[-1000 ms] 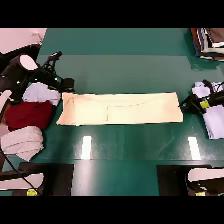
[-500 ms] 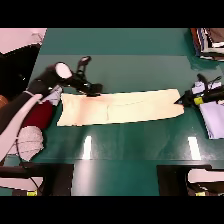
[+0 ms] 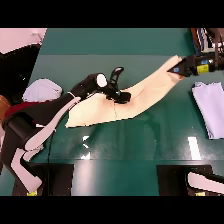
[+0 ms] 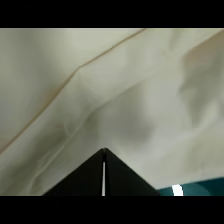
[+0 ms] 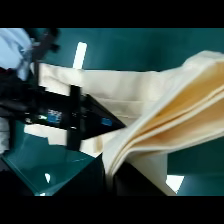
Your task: Fold the shirts.
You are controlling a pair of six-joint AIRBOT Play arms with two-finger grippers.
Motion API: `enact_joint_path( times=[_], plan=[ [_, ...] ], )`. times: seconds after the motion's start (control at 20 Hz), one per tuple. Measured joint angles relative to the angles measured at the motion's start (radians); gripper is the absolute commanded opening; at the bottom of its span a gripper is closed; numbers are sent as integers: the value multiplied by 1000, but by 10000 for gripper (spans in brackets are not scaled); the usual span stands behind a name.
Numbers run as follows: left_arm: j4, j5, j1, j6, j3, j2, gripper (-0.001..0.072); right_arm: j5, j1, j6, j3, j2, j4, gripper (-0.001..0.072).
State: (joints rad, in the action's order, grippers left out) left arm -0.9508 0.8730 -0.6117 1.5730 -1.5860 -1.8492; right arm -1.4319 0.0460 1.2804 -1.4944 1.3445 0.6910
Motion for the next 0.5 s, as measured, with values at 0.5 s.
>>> enact_joint_path(
  times=[0.5],
  plan=[
    [-77, 93, 95, 2, -22, 43, 25, 105, 317, 35, -93, 18, -18, 19]
  ],
)
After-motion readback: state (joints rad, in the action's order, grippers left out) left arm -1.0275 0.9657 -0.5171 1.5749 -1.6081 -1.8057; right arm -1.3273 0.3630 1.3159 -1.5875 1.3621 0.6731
